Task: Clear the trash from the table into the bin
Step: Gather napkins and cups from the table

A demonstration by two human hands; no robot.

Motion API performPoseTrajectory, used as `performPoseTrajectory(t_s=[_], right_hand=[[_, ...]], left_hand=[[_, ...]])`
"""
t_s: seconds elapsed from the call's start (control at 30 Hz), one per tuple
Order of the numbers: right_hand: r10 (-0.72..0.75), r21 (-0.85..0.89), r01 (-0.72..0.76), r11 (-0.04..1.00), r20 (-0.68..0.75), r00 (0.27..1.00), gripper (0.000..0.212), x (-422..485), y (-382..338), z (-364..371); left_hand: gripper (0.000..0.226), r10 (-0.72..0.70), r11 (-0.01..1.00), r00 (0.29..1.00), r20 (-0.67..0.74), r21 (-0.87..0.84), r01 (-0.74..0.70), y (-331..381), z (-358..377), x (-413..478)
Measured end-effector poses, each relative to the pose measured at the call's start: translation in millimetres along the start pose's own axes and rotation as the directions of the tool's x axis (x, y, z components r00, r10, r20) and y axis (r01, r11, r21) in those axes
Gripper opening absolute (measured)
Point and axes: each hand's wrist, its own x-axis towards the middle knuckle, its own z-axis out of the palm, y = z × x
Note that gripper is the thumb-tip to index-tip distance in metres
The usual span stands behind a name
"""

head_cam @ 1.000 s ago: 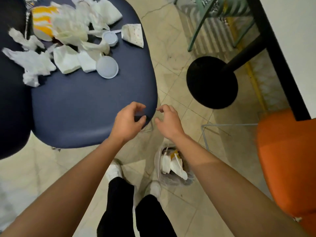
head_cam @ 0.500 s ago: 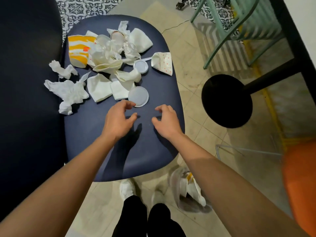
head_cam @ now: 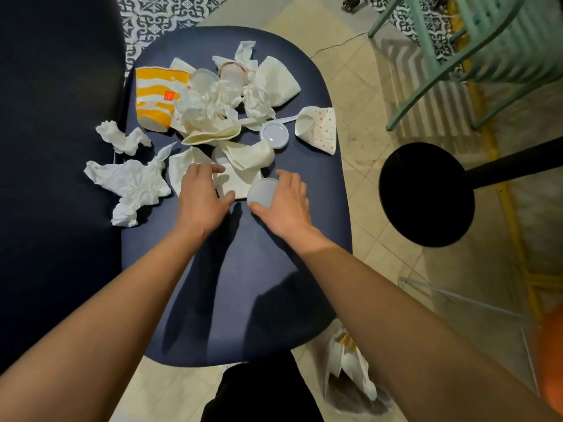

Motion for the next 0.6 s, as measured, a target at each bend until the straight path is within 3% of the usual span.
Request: performPoseTrajectory(t_s=[0.17, 0.4, 0.6], right_hand=[[-0.017, -0.014, 0.017, 1.0, 0.039, 0.999, 0.09, 13, 1, 16], [-0.055, -0.069, 0.053, 0.996, -0.029, 0.998, 0.07, 17, 5, 19], [-0.04, -0.011, 0.039, 0.999, -0.159, 0.986, 0.062, 18, 1, -1]], left_hand=[[0.057, 0.059, 0.995, 0.996, 0.065, 0.071, -0.064, -1, 7, 18], [0.06, 0.041, 0.99, 0.994, 0.102, 0.129, -0.054, 1, 15, 27], [0.059, 0.02, 0.99, 0.994, 0.106, 0.139, -0.035, 6, 14, 28]])
